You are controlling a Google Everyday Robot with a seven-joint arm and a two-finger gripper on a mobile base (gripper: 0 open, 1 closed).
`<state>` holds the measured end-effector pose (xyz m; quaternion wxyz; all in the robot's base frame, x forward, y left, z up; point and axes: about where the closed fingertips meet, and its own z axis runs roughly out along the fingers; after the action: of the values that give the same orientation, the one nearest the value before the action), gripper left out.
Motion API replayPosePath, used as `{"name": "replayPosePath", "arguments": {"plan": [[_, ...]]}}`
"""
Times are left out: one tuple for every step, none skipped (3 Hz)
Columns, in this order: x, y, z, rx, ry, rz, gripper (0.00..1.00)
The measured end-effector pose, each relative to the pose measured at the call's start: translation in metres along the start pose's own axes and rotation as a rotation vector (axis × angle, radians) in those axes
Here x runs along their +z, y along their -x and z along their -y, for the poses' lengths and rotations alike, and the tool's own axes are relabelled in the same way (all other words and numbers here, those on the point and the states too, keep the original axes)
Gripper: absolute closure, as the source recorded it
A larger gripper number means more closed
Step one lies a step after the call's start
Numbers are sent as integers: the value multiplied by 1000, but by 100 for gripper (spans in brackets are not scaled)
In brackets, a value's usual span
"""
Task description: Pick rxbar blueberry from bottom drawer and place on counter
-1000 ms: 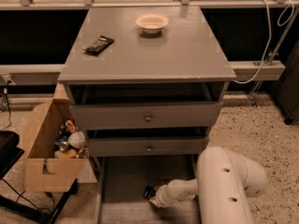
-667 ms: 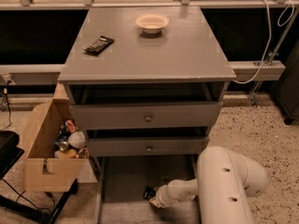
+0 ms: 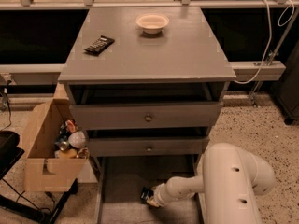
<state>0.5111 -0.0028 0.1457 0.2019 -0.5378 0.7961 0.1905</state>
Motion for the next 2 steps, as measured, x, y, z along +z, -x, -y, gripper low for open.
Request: {"name": "replayPosePath", "arguments": {"plan": [[-59,63,-6,-148,38,84,100],[-132,132,-27,-257,121,129,100]]}}
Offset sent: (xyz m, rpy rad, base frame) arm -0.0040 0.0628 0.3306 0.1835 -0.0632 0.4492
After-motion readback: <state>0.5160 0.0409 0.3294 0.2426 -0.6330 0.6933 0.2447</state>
